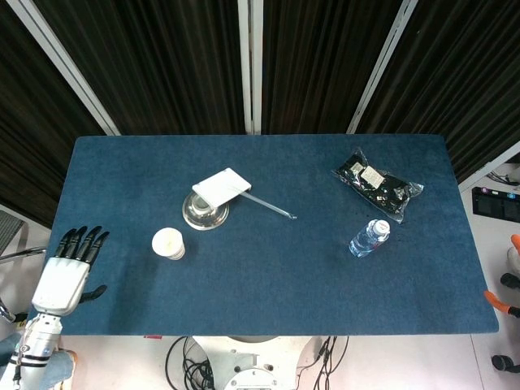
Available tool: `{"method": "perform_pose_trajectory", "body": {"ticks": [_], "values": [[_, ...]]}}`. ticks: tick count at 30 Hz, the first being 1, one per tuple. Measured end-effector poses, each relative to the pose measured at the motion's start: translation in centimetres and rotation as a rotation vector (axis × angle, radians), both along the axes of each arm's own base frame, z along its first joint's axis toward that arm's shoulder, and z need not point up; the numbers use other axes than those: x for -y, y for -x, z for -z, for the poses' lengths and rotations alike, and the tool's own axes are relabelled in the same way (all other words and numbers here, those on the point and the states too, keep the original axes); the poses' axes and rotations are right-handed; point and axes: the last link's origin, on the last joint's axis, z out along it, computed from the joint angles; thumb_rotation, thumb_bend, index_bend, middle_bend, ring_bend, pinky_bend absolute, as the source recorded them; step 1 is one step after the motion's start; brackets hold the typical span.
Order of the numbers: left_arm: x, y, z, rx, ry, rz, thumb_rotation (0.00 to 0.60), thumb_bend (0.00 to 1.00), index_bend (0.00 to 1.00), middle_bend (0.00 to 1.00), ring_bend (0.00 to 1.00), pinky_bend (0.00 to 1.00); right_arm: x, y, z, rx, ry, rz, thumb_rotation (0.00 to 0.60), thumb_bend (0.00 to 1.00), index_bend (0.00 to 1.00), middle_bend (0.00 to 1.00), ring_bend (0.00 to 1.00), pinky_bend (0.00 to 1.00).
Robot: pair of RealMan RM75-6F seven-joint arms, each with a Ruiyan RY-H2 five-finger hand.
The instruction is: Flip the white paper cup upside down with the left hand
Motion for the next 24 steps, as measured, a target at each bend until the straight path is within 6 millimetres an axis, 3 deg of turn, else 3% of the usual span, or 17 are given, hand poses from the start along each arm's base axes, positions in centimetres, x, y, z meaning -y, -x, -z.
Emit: {"method": "perform_pose_trajectory", "body": {"ticks": [12, 24], "values": [[-3.1, -8.4, 4.0, -0.193, 0.157, 0.21, 0.6, 0.08, 0.07, 0.03, 0.0, 0.09, 0.2, -0.6, 0.0, -0.018, -0.001, -0.008, 0.6, 0.06, 0.0, 0.0, 0.0, 0.0], [-6.3, -11.9, 8.1, -0.362, 0.203, 0.225, 0.6, 0.09, 0.05, 0.03, 0.0, 0.09, 0.6, -0.3, 0.2, 0.005, -0.021, 0.014, 0.6, 0.06, 0.0, 0.0, 0.0, 0.0]]}}
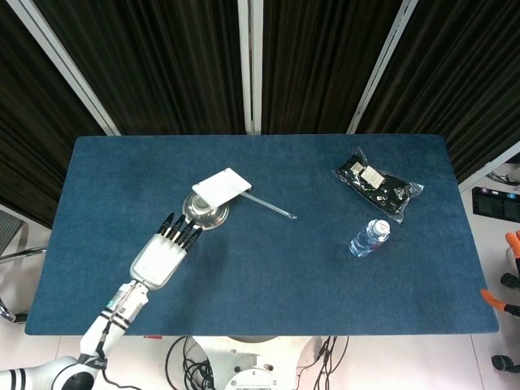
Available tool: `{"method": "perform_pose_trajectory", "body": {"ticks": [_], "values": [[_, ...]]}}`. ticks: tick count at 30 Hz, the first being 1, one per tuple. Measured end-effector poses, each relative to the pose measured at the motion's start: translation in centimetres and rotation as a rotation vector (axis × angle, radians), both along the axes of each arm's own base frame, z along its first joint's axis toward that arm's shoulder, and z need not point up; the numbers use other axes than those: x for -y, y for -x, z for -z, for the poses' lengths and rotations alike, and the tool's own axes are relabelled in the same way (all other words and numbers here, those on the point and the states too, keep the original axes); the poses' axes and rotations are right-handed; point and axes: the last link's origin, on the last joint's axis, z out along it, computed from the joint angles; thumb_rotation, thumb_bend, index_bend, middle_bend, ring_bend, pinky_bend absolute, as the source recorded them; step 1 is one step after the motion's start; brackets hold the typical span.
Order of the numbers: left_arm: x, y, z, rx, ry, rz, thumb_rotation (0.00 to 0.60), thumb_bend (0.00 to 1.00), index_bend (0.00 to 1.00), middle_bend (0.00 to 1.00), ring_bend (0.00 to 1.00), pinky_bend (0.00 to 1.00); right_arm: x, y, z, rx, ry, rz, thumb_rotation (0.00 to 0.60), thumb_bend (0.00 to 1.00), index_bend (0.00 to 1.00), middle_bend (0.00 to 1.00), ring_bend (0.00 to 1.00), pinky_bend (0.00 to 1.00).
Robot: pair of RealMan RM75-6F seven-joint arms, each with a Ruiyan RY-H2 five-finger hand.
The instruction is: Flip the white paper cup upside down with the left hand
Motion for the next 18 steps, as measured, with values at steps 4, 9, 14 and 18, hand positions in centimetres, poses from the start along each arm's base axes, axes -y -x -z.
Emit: {"method": "perform_pose_trajectory", "body": {"ticks": [4, 9, 14, 18], "values": [[-0.7, 0.0, 1.2, -0.082, -0.003, -0.026, 0.6, 0.09, 0.05, 0.02, 0.0, 0.09, 0.1, 0.1, 0.0, 0.0, -0.001, 0.001, 0.6, 0.06, 0.0, 0.0, 0.0, 0.0], [-1.5, 0.0, 2.1, -0.17, -0.047, -0.024, 0.6, 0.09, 0.06, 0.03, 0.0, 0.09, 0.4, 0.0, -0.1, 0.004, -0.001, -0.005, 0.6, 0.06, 0.0, 0.0, 0.0, 0.0], [-1.8, 0.6, 2.7, -0.241, -0.061, -0.057, 0.6, 0.09, 0.08, 0.05, 0.0, 0.11, 0.4, -0.1, -0.1, 0.003, -0.003, -0.011, 0.6, 0.06, 0.0, 0.0, 0.0, 0.0], [-1.7, 0.7, 3.1, -0.28, -0.058, -0.069, 0.6, 0.09, 0.1, 0.07, 0.0, 0.11, 0.4, 0.0, 0.0, 0.005, -0.005, -0.001, 0.6, 0.06, 0.0, 0.0, 0.0, 0.0]]}}
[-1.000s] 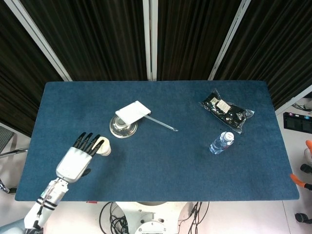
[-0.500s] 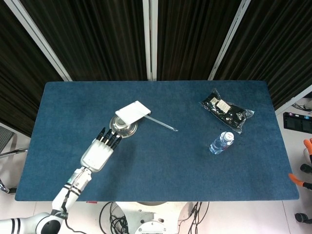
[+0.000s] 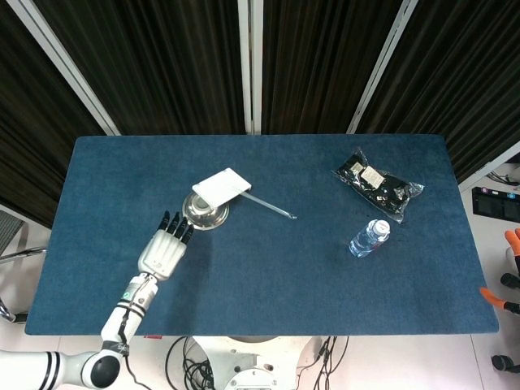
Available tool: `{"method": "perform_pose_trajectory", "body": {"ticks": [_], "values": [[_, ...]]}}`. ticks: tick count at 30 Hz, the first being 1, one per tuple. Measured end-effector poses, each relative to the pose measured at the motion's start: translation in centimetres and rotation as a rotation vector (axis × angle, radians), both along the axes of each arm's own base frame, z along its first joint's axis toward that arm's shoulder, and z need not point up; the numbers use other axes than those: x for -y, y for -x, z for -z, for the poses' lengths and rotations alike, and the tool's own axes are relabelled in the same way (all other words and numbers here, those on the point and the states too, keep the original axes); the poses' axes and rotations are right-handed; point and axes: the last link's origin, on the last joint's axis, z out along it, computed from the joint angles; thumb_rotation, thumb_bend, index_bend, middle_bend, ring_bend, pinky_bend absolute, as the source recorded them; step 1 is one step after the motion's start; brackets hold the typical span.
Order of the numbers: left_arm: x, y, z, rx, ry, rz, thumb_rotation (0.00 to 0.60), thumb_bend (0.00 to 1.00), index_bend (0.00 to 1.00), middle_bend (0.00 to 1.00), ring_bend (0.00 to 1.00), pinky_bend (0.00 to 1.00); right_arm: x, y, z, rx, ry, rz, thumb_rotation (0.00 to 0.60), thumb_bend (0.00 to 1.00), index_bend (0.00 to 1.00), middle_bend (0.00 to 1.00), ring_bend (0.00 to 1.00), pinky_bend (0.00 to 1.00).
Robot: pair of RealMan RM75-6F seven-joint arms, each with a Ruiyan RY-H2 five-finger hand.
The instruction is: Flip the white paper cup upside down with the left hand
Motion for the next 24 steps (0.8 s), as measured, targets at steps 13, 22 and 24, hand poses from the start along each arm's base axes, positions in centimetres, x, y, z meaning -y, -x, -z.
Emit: {"method": "perform_pose_trajectory", "body": {"ticks": [13, 22, 24], "values": [[-0.8, 0.5, 0.6, -0.022, -0.013, 0.069, 0.6, 0.12, 0.3, 0.25, 0.01, 0.16, 0.0, 0.3, 0.0, 0.0, -0.007, 0.026, 0.6, 0.06, 0.0, 0.0, 0.0, 0.0], [-1.1, 0.6, 0.6, -0.025, -0.047, 0.105, 0.6, 0.17, 0.37, 0.35, 0.08, 0.21, 0.0, 0.5, 0.0, 0.0, -0.015, 0.042, 0.6, 0.06, 0.0, 0.0, 0.0, 0.0], [-1.1, 0.7, 0.6, -0.017, -0.051, 0.114, 0.6, 0.19, 0.4, 0.37, 0.1, 0.23, 0.0, 0.5, 0.0, 0.0, -0.015, 0.044, 0.6, 0.06, 0.0, 0.0, 0.0, 0.0]]}}
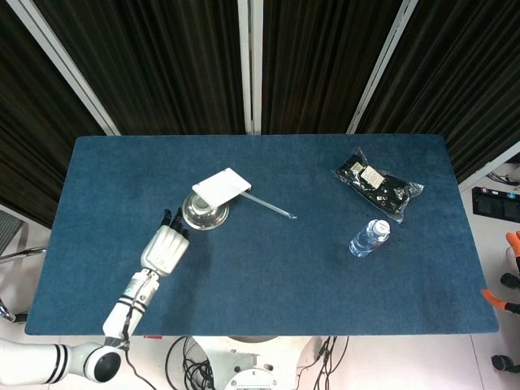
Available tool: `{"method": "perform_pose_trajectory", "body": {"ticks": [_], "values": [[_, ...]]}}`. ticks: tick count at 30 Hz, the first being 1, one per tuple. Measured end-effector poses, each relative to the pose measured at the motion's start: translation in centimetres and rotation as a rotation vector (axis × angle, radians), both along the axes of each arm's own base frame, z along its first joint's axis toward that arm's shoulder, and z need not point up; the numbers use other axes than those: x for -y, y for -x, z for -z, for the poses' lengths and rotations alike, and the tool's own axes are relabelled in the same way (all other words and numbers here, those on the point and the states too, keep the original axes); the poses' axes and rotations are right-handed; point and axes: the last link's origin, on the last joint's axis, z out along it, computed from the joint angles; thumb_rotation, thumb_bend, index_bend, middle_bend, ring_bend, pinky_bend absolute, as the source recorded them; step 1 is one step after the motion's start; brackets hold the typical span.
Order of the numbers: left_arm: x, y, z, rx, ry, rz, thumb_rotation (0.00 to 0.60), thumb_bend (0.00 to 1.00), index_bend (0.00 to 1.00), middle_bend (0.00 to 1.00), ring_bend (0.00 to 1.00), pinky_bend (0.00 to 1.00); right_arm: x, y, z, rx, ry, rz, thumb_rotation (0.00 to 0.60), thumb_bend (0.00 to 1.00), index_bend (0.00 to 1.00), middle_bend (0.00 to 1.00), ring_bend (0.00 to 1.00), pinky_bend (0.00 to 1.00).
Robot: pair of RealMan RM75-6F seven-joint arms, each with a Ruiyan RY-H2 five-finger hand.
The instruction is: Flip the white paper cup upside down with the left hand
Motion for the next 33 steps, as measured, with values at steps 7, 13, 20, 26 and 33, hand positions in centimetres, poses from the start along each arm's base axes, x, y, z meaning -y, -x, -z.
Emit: {"method": "perform_pose_trajectory", "body": {"ticks": [7, 13, 20, 26, 33], "values": [[0.2, 0.2, -0.2, 0.079, 0.01, 0.014, 0.6, 0.21, 0.42, 0.4, 0.12, 0.24, 0.0, 0.0, 0.0, 0.002, 0.0, 0.003, 0.6, 0.06, 0.0, 0.0, 0.0, 0.0], [0.5, -0.1, -0.5, 0.309, 0.055, -0.006, 0.6, 0.21, 0.43, 0.4, 0.12, 0.1, 0.2, 0.1, 0.1, 0.001, -0.007, 0.006, 0.6, 0.06, 0.0, 0.0, 0.0, 0.0], [0.8, -0.2, -0.4, 0.748, 0.168, -0.071, 0.6, 0.21, 0.44, 0.41, 0.13, 0.11, 0.5, 0.5, 0.6, 0.013, -0.033, 0.019, 0.6, 0.06, 0.0, 0.0, 0.0, 0.0], [0.4, 1.4, 1.3, 1.048, 0.255, -0.139, 0.6, 0.21, 0.44, 0.41, 0.13, 0.12, 0.5, 0.6, 0.7, 0.019, -0.038, 0.017, 0.6, 0.06, 0.0, 0.0, 0.0, 0.0], [-0.1, 3.2, 4.3, 1.193, 0.286, -0.223, 0.6, 0.2, 0.43, 0.4, 0.11, 0.12, 0.6, 0.7, 0.6, 0.033, -0.045, 0.02, 0.6, 0.06, 0.0, 0.0, 0.0, 0.0]]}}
